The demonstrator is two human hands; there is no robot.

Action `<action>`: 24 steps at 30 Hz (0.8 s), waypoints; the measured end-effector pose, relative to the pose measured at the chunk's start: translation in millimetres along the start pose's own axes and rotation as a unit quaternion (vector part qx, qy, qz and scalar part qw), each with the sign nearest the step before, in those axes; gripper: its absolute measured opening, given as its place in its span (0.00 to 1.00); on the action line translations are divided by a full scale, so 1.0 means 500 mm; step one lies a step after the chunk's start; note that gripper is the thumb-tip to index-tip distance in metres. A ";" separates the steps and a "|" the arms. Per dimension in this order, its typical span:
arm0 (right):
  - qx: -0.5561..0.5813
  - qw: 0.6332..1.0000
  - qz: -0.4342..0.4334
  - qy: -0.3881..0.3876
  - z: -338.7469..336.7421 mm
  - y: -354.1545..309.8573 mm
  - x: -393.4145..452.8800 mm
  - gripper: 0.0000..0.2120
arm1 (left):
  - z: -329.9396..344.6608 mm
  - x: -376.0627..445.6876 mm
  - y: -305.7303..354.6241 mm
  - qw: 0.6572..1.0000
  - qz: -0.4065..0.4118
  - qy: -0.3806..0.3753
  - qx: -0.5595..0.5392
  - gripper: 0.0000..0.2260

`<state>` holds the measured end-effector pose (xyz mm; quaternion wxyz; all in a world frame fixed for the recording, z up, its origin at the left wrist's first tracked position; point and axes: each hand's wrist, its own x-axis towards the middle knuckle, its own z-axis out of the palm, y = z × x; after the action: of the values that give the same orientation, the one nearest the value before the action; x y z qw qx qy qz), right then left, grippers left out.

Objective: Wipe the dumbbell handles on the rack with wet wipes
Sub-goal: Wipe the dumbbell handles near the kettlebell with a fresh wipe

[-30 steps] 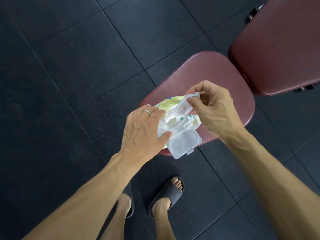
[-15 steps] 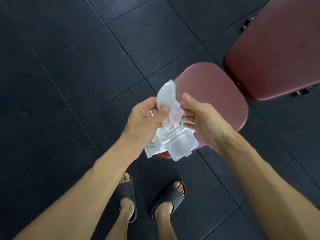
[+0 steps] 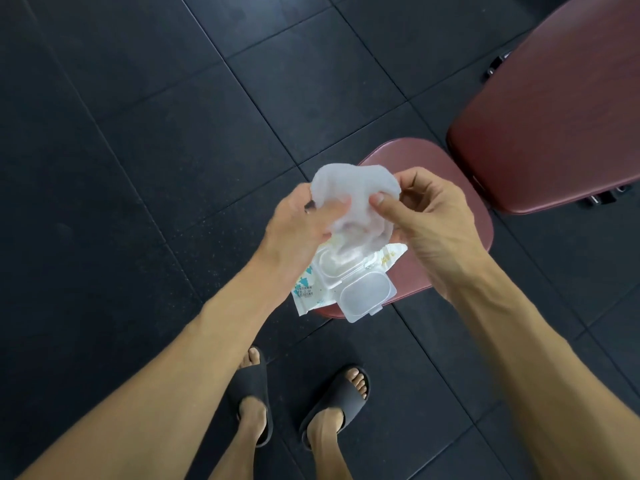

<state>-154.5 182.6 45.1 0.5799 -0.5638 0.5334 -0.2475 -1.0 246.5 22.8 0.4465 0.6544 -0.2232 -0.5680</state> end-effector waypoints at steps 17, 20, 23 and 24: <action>-0.098 0.995 0.036 0.006 0.057 -0.020 0.006 0.13 | -0.069 -0.054 -0.032 0.999 -0.034 -0.014 0.024 0.23; -0.011 0.998 0.054 -0.019 0.038 -0.006 -0.001 0.09 | -0.059 -0.059 -0.036 0.998 -0.042 -0.002 -0.046 0.17; 0.050 0.990 0.109 -0.080 0.025 0.013 -0.021 0.24 | -0.050 -0.069 -0.022 0.985 -0.059 -0.005 -0.160 0.12; 0.038 0.989 0.112 -0.087 0.026 0.021 -0.028 0.27 | -0.050 -0.072 -0.016 0.982 -0.062 -0.004 -0.181 0.11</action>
<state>-150.3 202.5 37.7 0.6692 -0.4973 0.5312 -0.1508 11.5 287.5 34.8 0.5200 0.5733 -0.0775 -0.6284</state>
